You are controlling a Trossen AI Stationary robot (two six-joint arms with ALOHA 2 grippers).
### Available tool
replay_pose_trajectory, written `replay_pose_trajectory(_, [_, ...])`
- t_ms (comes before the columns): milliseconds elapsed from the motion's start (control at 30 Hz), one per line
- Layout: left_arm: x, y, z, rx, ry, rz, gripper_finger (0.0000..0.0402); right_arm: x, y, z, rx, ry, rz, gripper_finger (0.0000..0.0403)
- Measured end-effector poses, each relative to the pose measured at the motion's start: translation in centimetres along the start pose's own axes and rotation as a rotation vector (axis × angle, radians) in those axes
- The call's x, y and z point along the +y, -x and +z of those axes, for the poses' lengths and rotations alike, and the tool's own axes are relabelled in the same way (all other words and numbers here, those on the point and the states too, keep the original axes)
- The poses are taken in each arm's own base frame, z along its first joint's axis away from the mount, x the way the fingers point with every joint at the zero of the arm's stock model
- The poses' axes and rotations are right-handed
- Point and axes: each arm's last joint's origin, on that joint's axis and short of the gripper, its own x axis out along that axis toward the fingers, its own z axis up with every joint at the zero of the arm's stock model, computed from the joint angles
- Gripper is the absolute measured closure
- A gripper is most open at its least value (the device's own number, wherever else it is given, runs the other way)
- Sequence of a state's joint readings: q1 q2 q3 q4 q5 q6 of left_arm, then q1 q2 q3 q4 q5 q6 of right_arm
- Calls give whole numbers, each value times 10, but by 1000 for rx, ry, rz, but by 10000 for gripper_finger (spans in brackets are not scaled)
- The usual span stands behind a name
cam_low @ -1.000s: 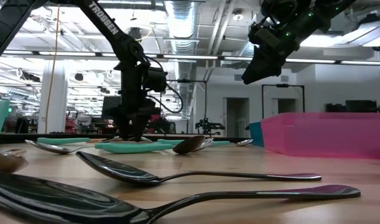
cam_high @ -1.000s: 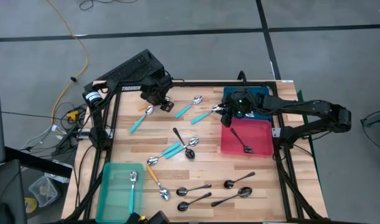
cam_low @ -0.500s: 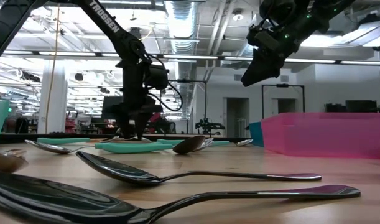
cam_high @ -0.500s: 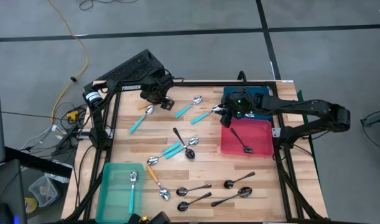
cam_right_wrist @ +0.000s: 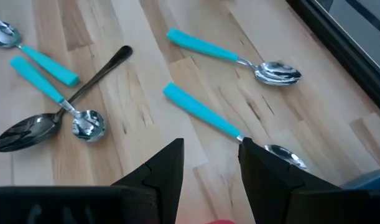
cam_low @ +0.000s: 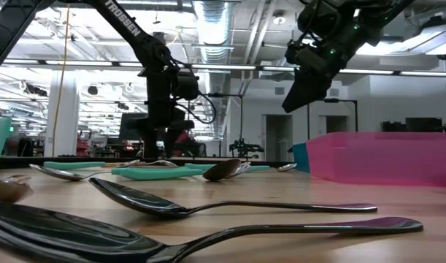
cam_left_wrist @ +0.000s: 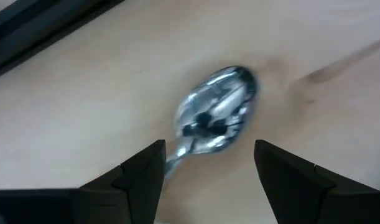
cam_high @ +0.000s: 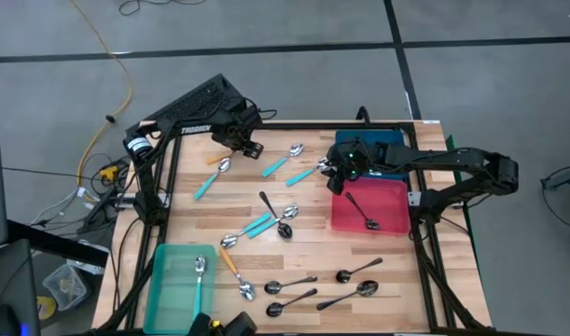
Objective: Sort silverware by color (type)
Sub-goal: Put the yellow spoon into the blue bin
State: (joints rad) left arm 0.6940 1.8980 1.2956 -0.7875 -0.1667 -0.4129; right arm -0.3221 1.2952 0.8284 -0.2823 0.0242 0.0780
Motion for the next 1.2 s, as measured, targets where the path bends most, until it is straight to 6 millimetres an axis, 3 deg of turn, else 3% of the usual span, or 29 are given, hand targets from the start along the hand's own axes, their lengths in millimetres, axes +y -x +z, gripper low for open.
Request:
replay_pose_trajectory(233, [19,-7,1,69,43,-53,171,2,0,0,0,5,6,228])
replay_pose_trajectory(567, [20,-6,-7,168,-35,-96,171,2,0,0,0,5,7,228])
replay_pose_trajectory(667, [17,-5,-11,202,-95,-126,171,2,0,0,-6,5,8,228])
replay_pose_trajectory(833, [3,-2,-16,256,-205,-327,171,2,0,1,-7,5,8,228])
replay_pose_trajectory(933, [-4,8,-12,223,-244,-348,171,2,0,1,-7,5,8,228])
replay_pose_trajectory(1000, [-6,21,-6,138,-228,-245,171,2,0,0,-6,5,8,228])
replay_pose_trajectory(1200, [-6,53,8,-85,-250,277,171,2,0,0,-5,5,8,228])
